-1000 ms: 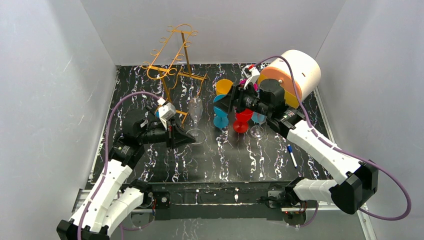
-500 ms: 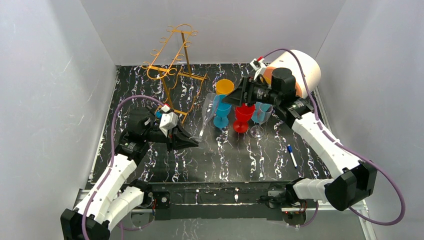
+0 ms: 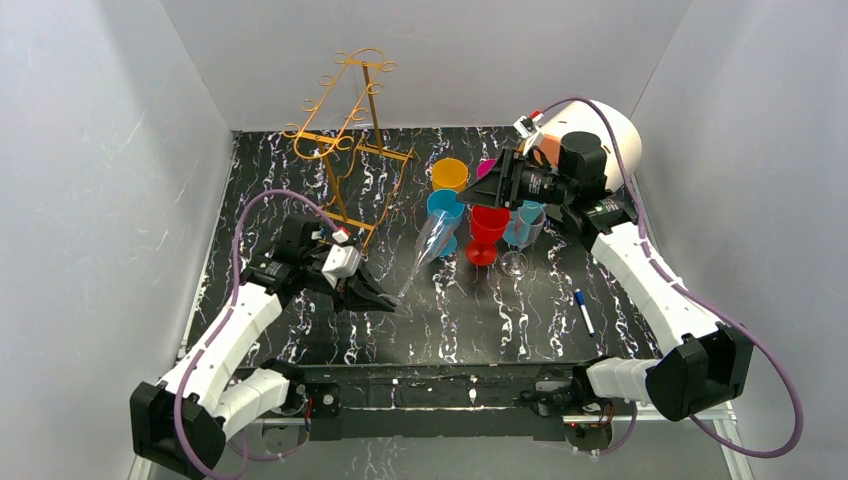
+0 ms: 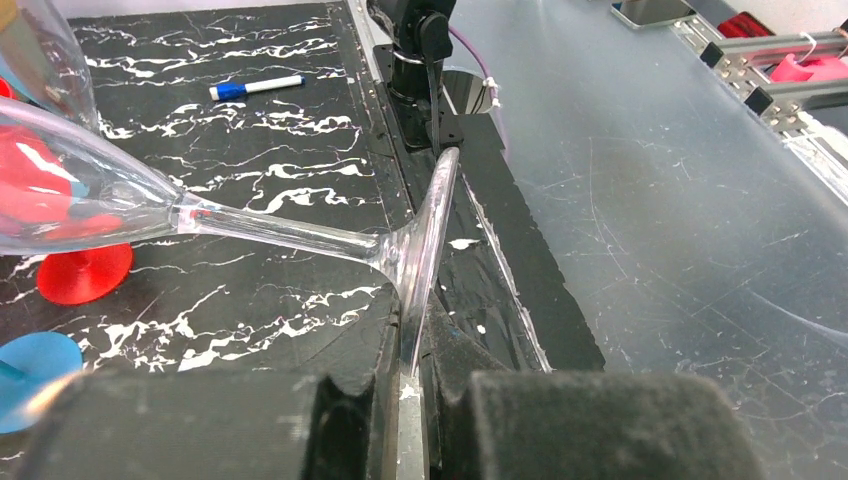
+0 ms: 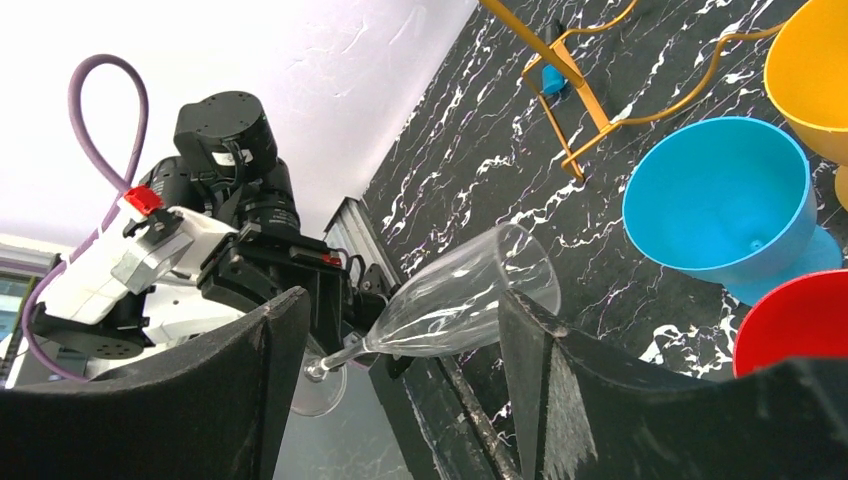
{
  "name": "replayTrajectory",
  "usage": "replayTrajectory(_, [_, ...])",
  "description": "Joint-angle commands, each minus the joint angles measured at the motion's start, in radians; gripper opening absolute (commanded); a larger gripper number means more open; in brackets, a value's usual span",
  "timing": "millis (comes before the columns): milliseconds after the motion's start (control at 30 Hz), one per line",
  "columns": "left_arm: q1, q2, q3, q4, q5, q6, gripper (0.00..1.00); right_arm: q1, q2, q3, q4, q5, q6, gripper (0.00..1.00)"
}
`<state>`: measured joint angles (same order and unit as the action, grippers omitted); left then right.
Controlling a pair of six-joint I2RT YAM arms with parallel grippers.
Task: Take the wine glass off the wine glass rack
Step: Place the wine glass at the center of the board.
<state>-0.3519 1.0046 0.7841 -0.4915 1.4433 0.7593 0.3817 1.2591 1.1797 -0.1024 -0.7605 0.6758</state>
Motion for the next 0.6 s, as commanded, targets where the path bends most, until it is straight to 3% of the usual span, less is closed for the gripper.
replayTrajectory(0, [-0.004,-0.086,0.045,-0.097,0.056,0.115,0.00,-0.001,-0.005,-0.002,0.042,-0.029,0.008,0.77])
replayTrajectory(167, [-0.004,-0.120,0.024,-0.100,0.074,0.098,0.00,-0.001,0.054,0.006,0.070,-0.114,0.045,0.76])
replayTrajectory(267, [-0.004,-0.130,-0.004,-0.106,0.074,0.094,0.00,-0.001,0.081,-0.018,0.207,-0.263,0.132,0.77])
replayTrajectory(333, [-0.004,-0.147,-0.015,-0.117,0.075,0.103,0.00,0.002,0.089,-0.029,0.242,-0.284,0.164,0.76])
replayTrajectory(567, [-0.004,-0.178,0.000,-0.137,0.069,0.092,0.00,0.039,0.132,0.001,0.148,-0.323,0.085,0.67])
